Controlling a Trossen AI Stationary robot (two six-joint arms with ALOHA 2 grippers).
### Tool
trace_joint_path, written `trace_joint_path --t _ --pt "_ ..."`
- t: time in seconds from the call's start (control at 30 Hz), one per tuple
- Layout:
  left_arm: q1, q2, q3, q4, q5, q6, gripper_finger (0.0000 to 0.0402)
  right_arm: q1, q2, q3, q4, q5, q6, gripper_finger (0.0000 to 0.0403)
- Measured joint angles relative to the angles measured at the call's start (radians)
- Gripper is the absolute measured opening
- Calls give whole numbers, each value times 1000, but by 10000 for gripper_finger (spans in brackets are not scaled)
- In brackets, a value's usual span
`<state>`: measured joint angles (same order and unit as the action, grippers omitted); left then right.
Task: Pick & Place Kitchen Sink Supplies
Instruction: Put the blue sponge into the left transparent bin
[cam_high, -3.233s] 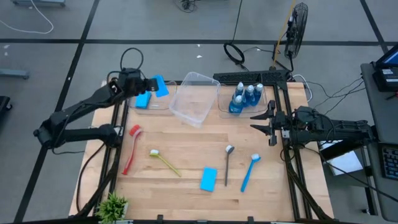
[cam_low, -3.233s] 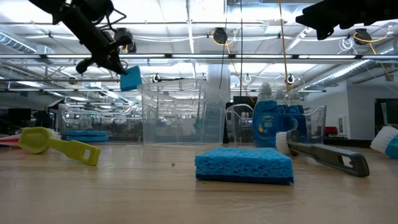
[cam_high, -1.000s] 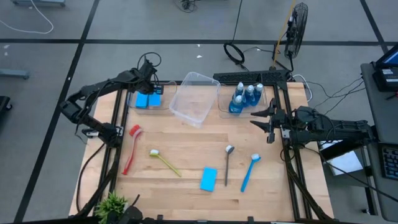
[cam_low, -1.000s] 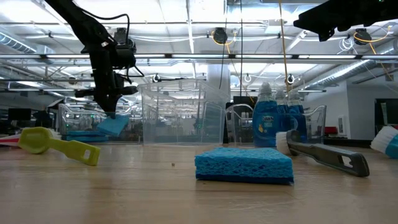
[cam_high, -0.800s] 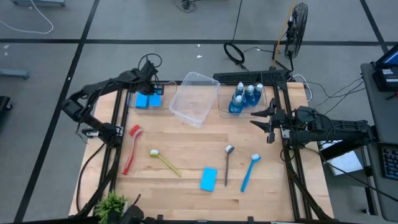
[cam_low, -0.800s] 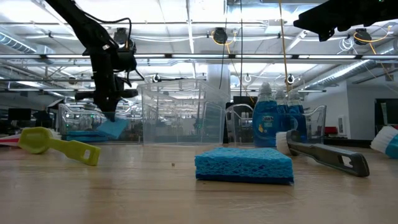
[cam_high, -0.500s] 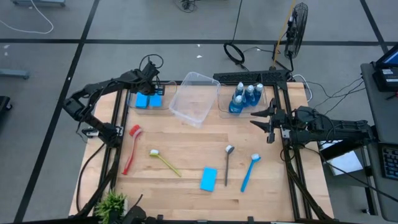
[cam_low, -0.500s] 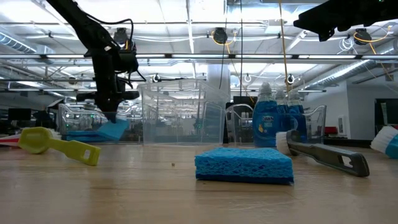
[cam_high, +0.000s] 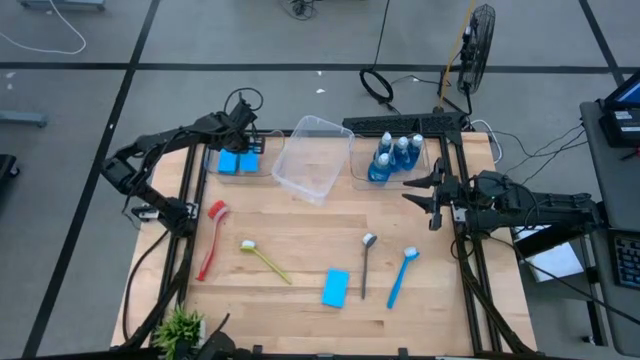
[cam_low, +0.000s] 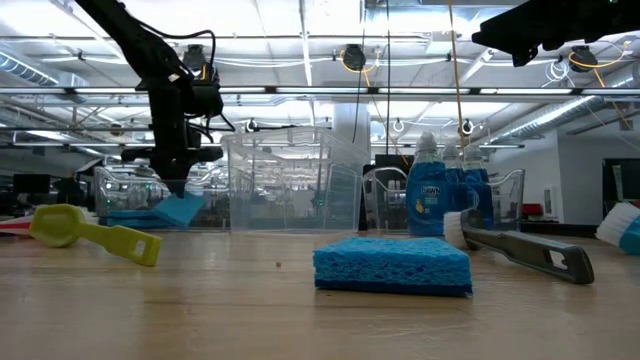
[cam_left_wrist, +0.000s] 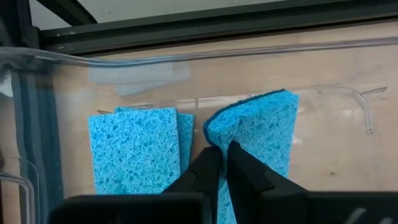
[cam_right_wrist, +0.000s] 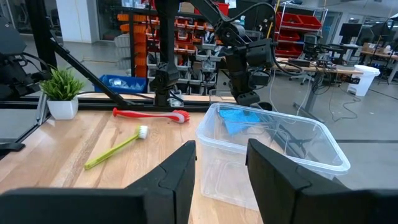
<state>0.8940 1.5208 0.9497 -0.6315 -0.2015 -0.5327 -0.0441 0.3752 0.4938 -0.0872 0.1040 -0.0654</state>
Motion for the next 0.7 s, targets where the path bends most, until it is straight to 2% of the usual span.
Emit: trace_joint_path --t 0.37,0.7 --pt "0 0 0 0 18 -1 42 0 0 0 0 0 0 130" --pt "0 -19 15 -4 33 0 150 0 0 0 0 0 1 130"
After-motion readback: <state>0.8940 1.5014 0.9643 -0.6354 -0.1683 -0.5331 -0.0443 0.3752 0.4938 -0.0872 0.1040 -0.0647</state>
